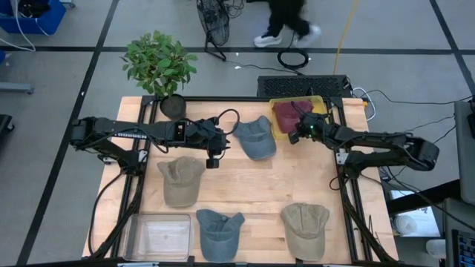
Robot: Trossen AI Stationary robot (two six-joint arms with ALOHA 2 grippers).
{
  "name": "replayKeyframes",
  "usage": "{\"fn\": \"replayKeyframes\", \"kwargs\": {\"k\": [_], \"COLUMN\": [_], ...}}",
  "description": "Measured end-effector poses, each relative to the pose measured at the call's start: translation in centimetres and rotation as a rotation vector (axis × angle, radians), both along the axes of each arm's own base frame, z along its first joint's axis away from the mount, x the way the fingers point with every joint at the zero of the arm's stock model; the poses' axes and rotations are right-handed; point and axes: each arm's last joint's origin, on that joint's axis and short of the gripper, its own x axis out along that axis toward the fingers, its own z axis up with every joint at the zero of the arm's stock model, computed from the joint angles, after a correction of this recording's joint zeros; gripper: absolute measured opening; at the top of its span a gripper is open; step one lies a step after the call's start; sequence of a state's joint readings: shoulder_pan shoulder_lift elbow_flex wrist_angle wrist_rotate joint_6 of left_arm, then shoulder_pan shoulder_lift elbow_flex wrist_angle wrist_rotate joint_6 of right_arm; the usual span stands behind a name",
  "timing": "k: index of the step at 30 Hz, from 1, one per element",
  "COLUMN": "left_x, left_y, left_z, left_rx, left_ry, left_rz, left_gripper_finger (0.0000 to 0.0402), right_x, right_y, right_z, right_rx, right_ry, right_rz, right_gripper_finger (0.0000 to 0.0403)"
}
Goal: Pick & Place hat
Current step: Put the pale red cap into the yellow bin
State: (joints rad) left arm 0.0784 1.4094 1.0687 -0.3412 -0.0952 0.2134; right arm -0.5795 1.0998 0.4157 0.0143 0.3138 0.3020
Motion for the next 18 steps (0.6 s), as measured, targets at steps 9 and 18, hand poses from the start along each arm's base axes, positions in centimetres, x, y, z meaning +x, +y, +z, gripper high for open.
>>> {"fn": "replayKeyframes", "kwargs": {"k": [9,18], "left_x": [0.0,0.0], "left_y": [0.0,0.0], "left_z": [0.0,0.0], "left_rx": [-0.005,-0.007], "left_ry": [-0.001,0.000], "left_rz": [0.004,0.006], "left_gripper_finger": [0.0088,0.0088], "right_x": [-0.6,-1.6], "right_y": [0.0,0.1], "right_z": [0.4,-0.9], "right_rx": [-0.059,-0.009], "right_ry": [0.037,0.043], "right_rz": [-0.065,-0.107], "right_gripper_finger": [0.0001,0.0001]}}
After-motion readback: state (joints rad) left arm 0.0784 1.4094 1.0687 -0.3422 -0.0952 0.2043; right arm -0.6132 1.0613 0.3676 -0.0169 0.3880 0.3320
